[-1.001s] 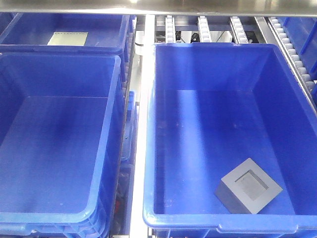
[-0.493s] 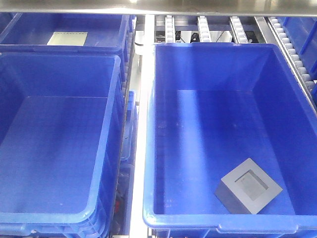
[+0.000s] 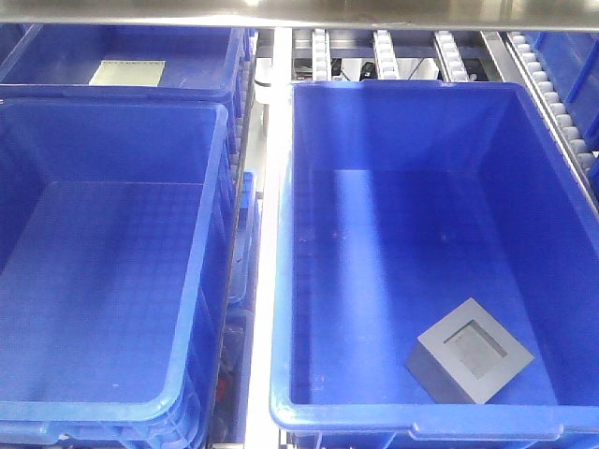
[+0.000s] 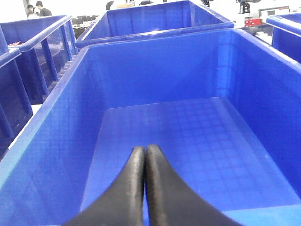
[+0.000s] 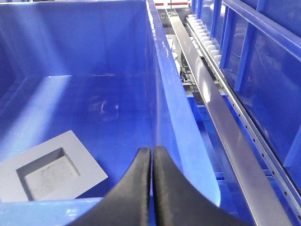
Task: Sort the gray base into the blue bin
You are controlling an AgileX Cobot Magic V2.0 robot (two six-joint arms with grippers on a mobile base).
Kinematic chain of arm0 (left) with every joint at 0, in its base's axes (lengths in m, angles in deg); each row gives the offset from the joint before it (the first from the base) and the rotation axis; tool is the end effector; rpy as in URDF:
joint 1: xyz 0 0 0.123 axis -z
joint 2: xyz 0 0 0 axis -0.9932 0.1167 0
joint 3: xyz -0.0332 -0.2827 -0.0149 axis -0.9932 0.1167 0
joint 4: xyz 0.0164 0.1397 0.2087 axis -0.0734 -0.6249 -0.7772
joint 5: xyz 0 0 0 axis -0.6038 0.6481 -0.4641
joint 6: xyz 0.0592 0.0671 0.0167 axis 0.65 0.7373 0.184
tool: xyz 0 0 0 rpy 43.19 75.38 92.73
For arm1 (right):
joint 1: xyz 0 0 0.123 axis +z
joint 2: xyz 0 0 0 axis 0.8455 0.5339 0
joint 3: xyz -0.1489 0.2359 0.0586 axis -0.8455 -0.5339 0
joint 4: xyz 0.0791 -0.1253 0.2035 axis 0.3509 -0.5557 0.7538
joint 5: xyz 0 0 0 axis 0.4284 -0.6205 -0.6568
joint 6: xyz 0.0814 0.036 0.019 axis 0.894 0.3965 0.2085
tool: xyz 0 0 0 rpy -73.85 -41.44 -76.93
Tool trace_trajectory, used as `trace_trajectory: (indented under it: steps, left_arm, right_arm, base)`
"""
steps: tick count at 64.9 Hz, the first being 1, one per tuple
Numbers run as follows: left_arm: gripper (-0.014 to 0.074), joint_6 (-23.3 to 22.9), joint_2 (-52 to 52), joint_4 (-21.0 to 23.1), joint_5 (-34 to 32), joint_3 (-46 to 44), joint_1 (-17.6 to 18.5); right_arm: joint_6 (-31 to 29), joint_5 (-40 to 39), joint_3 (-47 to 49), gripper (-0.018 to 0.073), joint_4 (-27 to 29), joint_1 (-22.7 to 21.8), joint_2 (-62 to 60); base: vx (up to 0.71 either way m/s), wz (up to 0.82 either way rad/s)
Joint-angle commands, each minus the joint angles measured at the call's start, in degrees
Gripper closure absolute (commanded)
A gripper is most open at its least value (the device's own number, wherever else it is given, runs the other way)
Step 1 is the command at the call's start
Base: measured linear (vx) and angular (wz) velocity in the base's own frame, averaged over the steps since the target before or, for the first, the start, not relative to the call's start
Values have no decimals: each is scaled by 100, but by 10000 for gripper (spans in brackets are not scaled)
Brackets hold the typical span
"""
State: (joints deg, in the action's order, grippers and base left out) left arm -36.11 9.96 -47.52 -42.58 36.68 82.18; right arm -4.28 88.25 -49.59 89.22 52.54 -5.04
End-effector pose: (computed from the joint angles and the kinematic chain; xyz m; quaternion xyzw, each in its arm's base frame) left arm 0.0563 0.0011 0.1947 0.0067 0.7217 0.0199 0.6919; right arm 0.0552 -0.0046 0.1846 0.0456 0.7556 -0.0173 0.6533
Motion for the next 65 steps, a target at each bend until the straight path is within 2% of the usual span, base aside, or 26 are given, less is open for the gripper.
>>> trace_trajectory:
  steps: [1,65]
  left_arm:
    - [604,-12,-69,55,-426,-106,7]
    - [603,-12,-66,55,-426,-112,7]
  right_arm:
    - [-20,-429,-11,564,-27,-2,-10]
    - [-20,-429,-11,564,-27,-2,-10]
  base:
    - [0,0]
    - [0,0]
